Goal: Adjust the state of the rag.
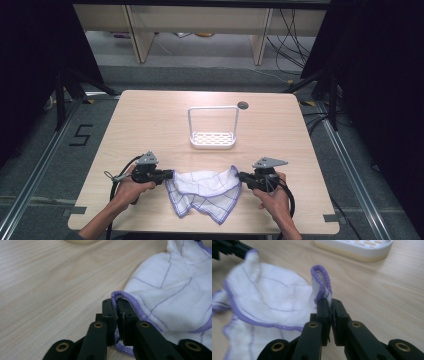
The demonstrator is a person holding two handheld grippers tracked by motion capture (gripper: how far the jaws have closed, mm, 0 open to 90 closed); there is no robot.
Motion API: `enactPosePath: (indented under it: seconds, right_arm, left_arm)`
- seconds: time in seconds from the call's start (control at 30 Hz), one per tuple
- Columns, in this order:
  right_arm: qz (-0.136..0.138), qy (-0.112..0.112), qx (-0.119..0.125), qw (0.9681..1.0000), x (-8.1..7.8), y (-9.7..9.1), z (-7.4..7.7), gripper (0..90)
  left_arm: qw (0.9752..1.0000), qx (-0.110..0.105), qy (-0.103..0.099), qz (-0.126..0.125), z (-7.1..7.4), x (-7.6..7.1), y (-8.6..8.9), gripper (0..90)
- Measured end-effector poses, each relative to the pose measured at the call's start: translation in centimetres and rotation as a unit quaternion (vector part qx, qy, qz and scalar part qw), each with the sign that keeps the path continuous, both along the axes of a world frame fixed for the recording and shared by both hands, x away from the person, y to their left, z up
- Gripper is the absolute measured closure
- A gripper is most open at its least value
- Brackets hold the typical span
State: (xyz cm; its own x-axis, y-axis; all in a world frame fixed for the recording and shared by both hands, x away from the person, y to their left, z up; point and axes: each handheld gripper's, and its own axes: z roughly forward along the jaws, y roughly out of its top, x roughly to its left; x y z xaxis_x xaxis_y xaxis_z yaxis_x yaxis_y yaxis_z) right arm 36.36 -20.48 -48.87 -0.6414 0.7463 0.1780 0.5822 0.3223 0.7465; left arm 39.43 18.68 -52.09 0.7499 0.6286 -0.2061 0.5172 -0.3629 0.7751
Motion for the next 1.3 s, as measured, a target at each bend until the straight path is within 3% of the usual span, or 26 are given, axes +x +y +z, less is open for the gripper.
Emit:
enactPosePath:
  seconds: [0.07,0.1,0.2,0.23,0.27,0.3,0.37,0.53,0.67,0.8,0.87,0.97,1.03,1.07,1.1,1.13,1.17,1.2,1.23,1.3]
  right_arm:
    - [0.005,-0.002,-0.032,0.9995,0.6,0.2,-0.3,84.8]
    - [0.010,0.004,-0.035,0.9993,0.9,0.3,-0.5,82.9]
    - [-0.012,0.000,-0.049,0.9987,0.8,0.2,-0.2,70.0]
    - [-0.014,-0.016,-0.053,0.9984,0.7,0.1,0.0,65.6]
    - [-0.022,-0.024,-0.051,0.9982,0.2,-0.2,0.6,62.4]
    - [-0.028,-0.025,-0.047,0.9982,-0.1,-0.4,1.1,60.2]
    - [-0.037,-0.037,-0.040,0.9978,-0.8,-0.9,2.0,56.3]
    - [-0.048,-0.047,-0.039,0.9970,-1.8,-1.4,3.2,55.0]
    - [-0.031,-0.037,-0.052,0.9975,-1.9,-1.3,3.1,55.8]
    - [-0.018,-0.018,-0.077,0.9967,-2.2,-0.5,2.4,53.7]
    - [-0.025,-0.005,-0.086,0.9960,-2.2,-0.1,2.0,51.5]
    - [-0.030,0.001,-0.085,0.9959,-2.0,0.3,1.6,46.6]
    - [-0.027,0.001,-0.078,0.9966,-1.8,0.4,1.3,44.6]
    - [-0.033,0.012,-0.073,0.9967,-1.8,0.5,1.3,44.3]
    - [-0.031,0.003,-0.082,0.9962,-1.7,0.4,1.2,43.9]
    - [-0.034,0.012,-0.078,0.9963,-1.7,0.5,1.2,43.7]
    - [-0.024,-0.003,-0.075,0.9969,-1.5,0.4,1.0,43.6]
    - [-0.034,0.009,-0.072,0.9968,-1.6,0.4,1.2,43.4]
    - [-0.036,0.007,-0.077,0.9964,-1.6,0.3,1.2,43.2]
    - [-0.040,0.012,-0.069,0.9968,-1.6,0.3,1.2,43.0]
  left_arm:
    - [1.0000,-0.002,-0.002,0.006,0.1,0.0,0.2,78.6]
    - [0.9999,-0.006,-0.006,0.007,0.2,0.0,0.4,72.7]
    - [0.9994,0.010,-0.010,0.032,0.7,-0.3,1.4,58.5]
    - [0.9989,0.017,-0.017,0.040,1.0,-0.5,2.0,55.2]
    - [0.9986,0.015,-0.019,0.047,1.4,-0.7,2.4,52.2]
    - [0.9981,-0.002,-0.020,0.058,1.8,-1.0,2.6,50.9]
    - [0.9971,-0.008,-0.036,0.066,2.7,-1.9,3.0,49.0]
    - [0.9986,-0.012,-0.045,0.024,3.7,-4.6,1.8,47.6]
    - [0.9984,-0.008,-0.054,-0.014,3.8,-6.5,-0.4,45.8]
    - [0.9982,0.005,-0.052,-0.029,3.7,-7.0,-1.7,39.9]
    - [0.9976,0.017,-0.058,-0.034,3.6,-7.2,-2.2,38.0]
    - [0.9965,0.033,-0.065,-0.041,3.7,-7.4,-3.0,34.2]
    - [0.9968,0.023,-0.067,-0.037,3.6,-7.5,-3.6,33.6]
    - [0.9960,0.032,-0.069,-0.046,3.8,-7.5,-3.8,33.8]
    - [0.9952,0.038,-0.070,-0.057,3.8,-7.5,-4.1,34.1]
    - [0.9939,0.049,-0.077,-0.062,3.9,-7.5,-4.3,34.2]
    - [0.9935,0.051,-0.079,-0.065,3.9,-7.5,-4.6,34.7]
    - [0.9937,0.048,-0.080,-0.062,3.7,-7.4,-4.9,35.9]
    - [0.9922,0.060,-0.084,-0.069,3.6,-7.1,-5.2,37.3]
    - [0.9922,0.065,-0.078,-0.073,3.5,-6.9,-5.7,39.7]
